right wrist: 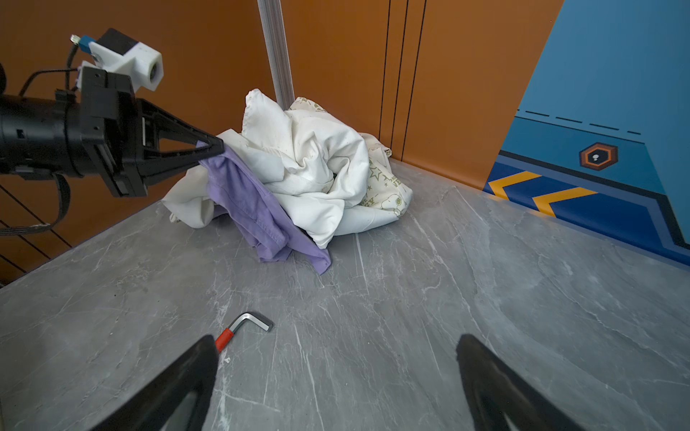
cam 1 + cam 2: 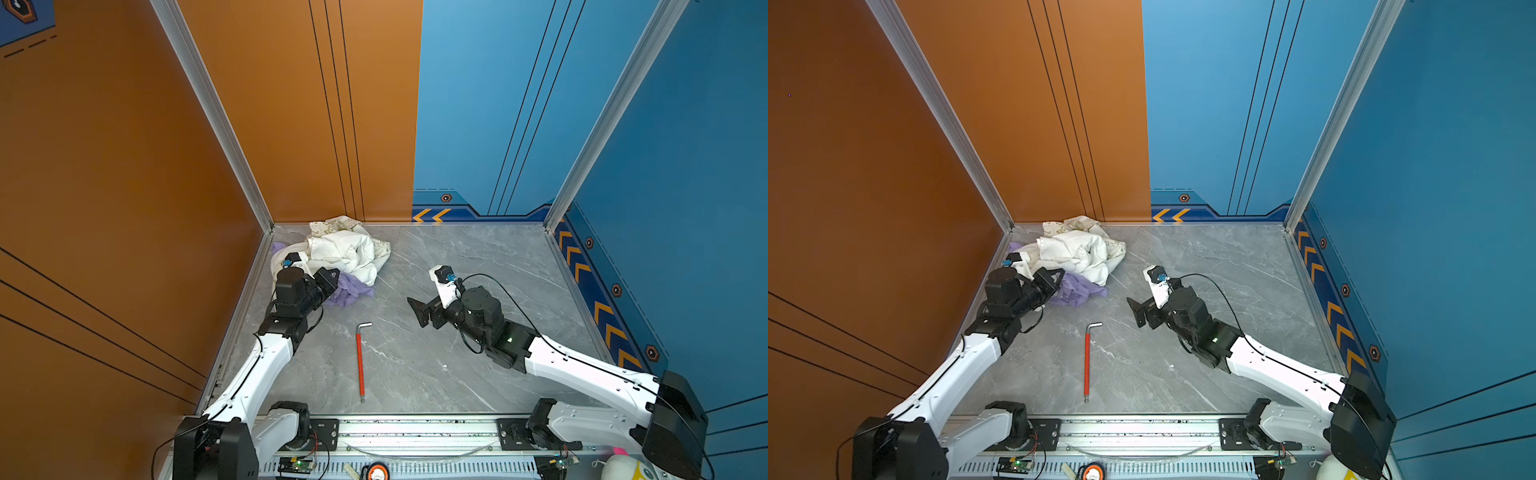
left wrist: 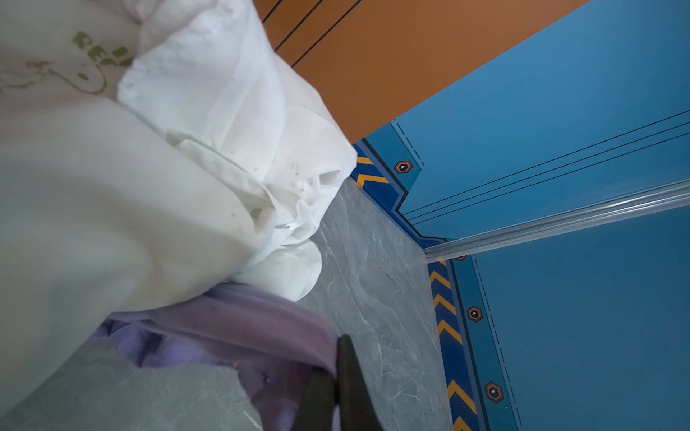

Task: Pick out a specific cloth from the pile
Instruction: 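Grasp the lavender shirt with the left gripper and lift it up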

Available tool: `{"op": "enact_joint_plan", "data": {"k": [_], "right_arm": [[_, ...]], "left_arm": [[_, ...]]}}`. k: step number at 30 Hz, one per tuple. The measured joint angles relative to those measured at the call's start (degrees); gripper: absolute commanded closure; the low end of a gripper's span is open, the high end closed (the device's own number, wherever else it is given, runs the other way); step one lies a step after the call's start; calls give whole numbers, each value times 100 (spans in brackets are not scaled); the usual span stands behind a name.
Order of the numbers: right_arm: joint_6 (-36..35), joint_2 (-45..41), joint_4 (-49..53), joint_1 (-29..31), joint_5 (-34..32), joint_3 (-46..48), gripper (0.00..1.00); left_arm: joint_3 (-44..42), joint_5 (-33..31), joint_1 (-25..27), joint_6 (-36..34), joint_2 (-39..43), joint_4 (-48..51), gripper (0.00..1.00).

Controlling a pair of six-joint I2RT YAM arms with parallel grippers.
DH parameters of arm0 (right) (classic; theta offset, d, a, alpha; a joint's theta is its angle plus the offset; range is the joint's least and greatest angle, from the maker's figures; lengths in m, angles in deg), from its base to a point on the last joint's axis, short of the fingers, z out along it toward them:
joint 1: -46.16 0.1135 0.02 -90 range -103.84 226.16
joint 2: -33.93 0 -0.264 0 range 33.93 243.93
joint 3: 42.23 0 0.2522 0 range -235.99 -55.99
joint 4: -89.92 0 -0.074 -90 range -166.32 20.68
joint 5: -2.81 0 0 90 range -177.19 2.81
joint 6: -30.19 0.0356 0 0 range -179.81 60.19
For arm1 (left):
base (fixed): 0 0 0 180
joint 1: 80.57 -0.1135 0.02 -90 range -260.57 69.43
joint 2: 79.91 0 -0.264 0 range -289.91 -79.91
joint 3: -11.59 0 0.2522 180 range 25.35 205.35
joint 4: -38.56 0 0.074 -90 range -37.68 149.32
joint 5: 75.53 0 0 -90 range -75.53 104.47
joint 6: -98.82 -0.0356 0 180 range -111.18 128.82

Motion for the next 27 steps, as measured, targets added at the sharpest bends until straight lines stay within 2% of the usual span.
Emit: {"op": "enact_joint_plan", "data": {"k": [13,20,27], "right_arm": [[2,0,0,0,0,0,0],[2,2,-2,31,0,0,0],[2,33,-2,55,0,0,0]], "left_arm": [[2295,92,-101,-651,-361,1340,100],[3993,229,-118,-1051,-887,2076,100],[5506,634,-116,-1355,-1316,2380,100]]}}
